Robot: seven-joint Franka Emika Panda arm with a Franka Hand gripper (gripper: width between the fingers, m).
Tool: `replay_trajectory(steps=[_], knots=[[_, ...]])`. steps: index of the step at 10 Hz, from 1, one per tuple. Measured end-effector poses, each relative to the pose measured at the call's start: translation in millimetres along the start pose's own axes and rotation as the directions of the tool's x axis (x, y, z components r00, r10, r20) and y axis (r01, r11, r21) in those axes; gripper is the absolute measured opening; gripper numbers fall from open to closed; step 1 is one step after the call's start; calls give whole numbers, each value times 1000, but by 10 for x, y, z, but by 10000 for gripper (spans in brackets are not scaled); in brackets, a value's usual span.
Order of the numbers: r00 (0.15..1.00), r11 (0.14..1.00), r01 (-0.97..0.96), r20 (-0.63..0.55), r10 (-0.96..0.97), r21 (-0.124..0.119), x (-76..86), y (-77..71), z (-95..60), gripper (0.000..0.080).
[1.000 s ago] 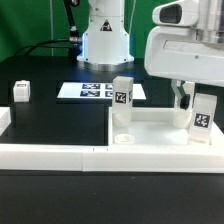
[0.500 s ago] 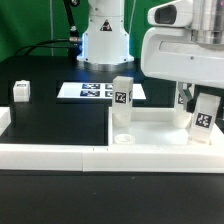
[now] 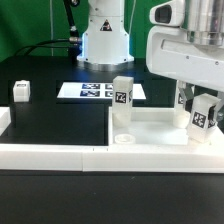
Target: Assemble square table
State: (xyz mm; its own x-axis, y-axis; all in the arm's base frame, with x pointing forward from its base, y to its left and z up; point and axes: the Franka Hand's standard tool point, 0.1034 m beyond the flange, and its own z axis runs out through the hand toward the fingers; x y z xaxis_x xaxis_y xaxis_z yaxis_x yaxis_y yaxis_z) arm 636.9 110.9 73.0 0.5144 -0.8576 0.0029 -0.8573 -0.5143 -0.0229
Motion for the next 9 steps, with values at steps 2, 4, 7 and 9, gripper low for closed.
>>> replay_trajectory(steps=[2, 4, 7, 9], knots=[[964, 964, -265, -3, 265, 4, 11, 32, 5, 294], [835, 835, -550, 21, 549, 12, -24, 47, 8, 294], [619, 618, -785, 66, 782, 44, -79, 48, 16, 294], [628, 626, -779, 63, 776, 43, -87, 52, 33, 506]])
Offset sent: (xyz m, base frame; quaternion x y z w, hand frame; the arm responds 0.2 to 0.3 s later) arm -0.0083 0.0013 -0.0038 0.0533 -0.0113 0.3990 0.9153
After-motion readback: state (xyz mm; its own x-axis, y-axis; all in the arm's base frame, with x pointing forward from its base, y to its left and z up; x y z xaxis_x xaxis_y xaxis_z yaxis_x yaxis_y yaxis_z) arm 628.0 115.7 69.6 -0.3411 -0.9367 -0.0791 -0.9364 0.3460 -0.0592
